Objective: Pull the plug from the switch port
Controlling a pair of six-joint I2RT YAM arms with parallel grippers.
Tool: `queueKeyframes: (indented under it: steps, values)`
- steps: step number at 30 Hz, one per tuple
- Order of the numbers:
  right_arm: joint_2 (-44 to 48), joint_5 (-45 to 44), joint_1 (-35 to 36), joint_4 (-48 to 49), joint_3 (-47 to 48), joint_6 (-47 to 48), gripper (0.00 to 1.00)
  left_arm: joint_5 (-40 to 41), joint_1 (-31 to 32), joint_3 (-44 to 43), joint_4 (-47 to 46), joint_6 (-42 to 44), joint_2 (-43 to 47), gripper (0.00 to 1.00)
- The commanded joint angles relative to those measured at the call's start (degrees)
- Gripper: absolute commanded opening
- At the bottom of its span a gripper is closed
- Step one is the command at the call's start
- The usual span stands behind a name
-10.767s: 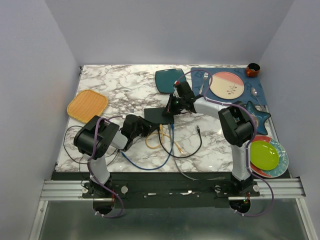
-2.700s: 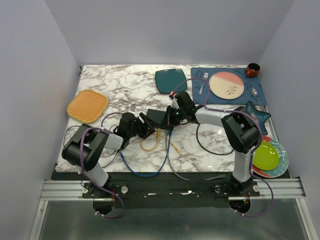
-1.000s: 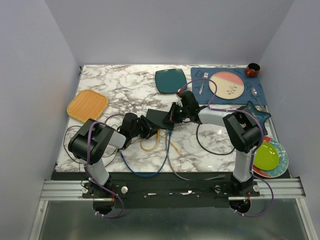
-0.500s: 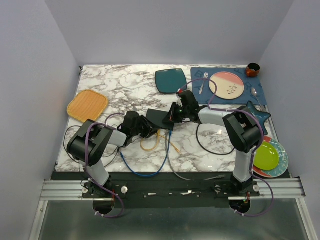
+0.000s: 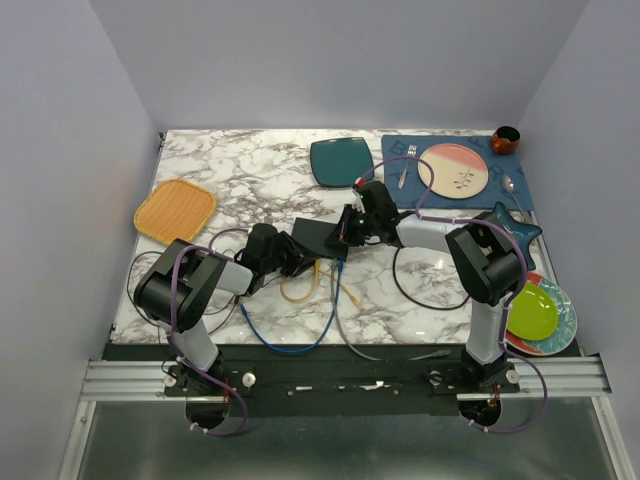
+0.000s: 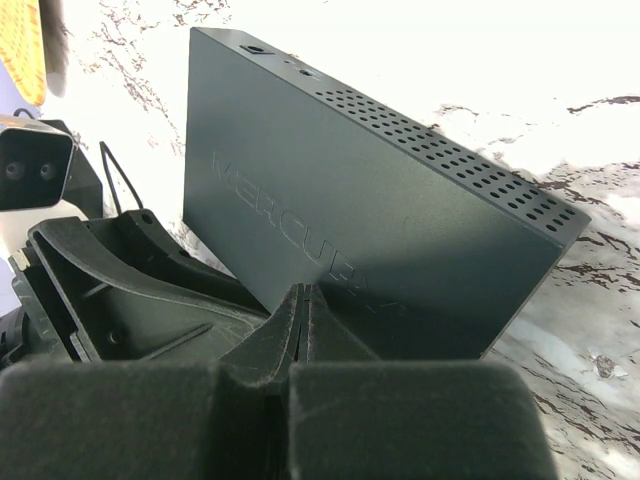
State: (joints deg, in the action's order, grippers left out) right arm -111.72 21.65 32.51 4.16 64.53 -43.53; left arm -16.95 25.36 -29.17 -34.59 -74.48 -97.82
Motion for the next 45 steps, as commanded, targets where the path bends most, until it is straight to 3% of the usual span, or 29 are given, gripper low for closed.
queueKeyframes:
  steps: [1,7,17,23,27,32,40,45]
  values:
    - [-3.33,-5.21,-0.17,-7.5,-1.34,1.34,0.01,3.5,0.12,-0.01,4.7,-0.41,-0.45,0.45]
    - [-3.33,-5.13,-0.17,-7.42,-1.34,1.34,0.01,7.36,0.47,-2.12,13.13,1.0,2.02,0.44]
    - [-3.33,-5.13,-0.17,-7.42,-1.43,1.25,0.01,8.25,0.74,-3.26,15.87,1.62,1.32,0.35]
    - [-3.42,-5.04,-0.17,-7.42,-1.43,1.17,0.01,8.6,1.09,-3.88,16.66,1.18,2.37,0.43]
    - [-3.33,-5.12,-0.17,-7.33,-1.34,1.16,0.01,9.56,1.44,-4.93,18.5,1.44,2.64,0.43]
    - [-3.41,-4.95,-0.17,-7.33,-1.51,1.16,0.01,10.62,1.71,-5.02,19.03,1.35,2.28,0.33]
    - [-3.41,-4.95,-0.17,-7.15,-1.69,1.16,0.01,10.71,1.71,-4.58,18.94,1.61,2.28,0.06]
    - [-2.71,-5.04,-0.17,-7.15,-1.78,1.43,0.01,10.27,1.71,-3.62,17.72,1.88,2.2,0.0]
